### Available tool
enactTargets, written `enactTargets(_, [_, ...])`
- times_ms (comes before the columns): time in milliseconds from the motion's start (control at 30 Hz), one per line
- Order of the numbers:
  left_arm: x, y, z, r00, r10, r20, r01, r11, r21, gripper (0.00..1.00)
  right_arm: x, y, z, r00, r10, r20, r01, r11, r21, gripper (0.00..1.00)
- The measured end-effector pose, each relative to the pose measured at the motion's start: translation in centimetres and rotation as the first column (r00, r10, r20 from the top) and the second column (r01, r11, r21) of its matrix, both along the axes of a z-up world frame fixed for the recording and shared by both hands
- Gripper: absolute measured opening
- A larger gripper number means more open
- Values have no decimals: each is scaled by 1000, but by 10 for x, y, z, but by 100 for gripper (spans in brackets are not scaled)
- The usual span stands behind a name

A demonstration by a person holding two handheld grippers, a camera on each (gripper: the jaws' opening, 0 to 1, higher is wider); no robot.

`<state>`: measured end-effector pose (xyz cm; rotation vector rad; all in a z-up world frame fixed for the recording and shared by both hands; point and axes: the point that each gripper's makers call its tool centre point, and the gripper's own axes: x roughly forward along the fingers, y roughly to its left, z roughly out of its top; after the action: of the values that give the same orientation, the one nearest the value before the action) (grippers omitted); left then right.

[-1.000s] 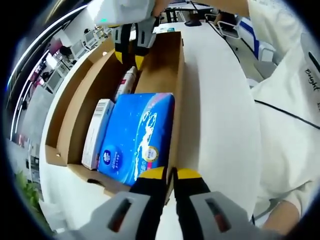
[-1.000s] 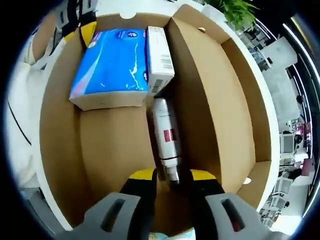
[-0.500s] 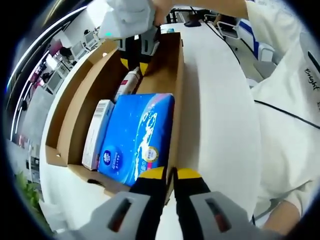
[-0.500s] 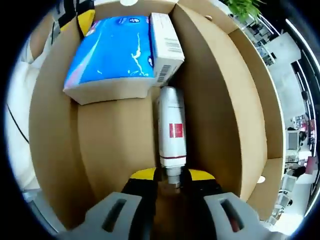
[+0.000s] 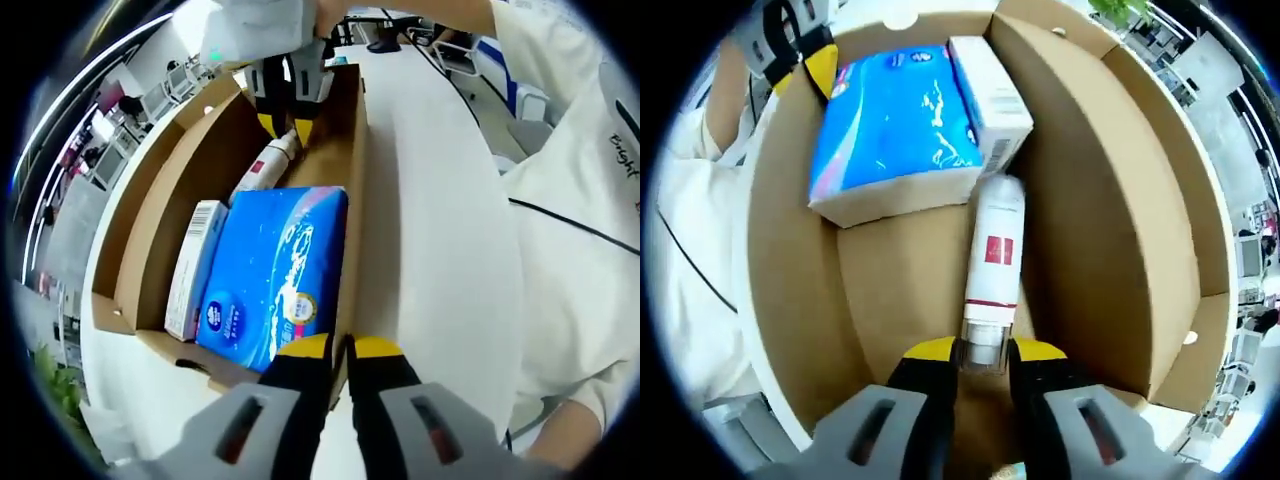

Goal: Operate the shoe box by opening the lid, removing the specified soft item, and placing it in the target area until the item is outside and the box remains undamaged.

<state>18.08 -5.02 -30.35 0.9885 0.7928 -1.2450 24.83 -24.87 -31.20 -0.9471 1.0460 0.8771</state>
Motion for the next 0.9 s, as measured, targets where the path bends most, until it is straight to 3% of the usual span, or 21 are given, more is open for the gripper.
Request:
enactTargets(233, [0,0,0,1000,0,5,0,1000,-1,6,12,6,26,998,-6,69,-1,995,97,18])
enactTargets(567, [1,1,0,1000,-1,9,1,1000,7,6,10,6,48,995,-20,97,10,994,105,18])
enactTargets(633, [0,1,0,1000,-2,10,2,1000,8,6,13,6,54,994,-64,87,55,993,107,18])
enactTargets(700, [0,1,0,1000,-5,11,4,1000,7,6,9,11,58,994,-81,72,72,990,119,18])
enactTargets(900, [0,1,0,1000,-5,9,5,1000,17,6,12,40,71,992,-44,114,30,992,122,18])
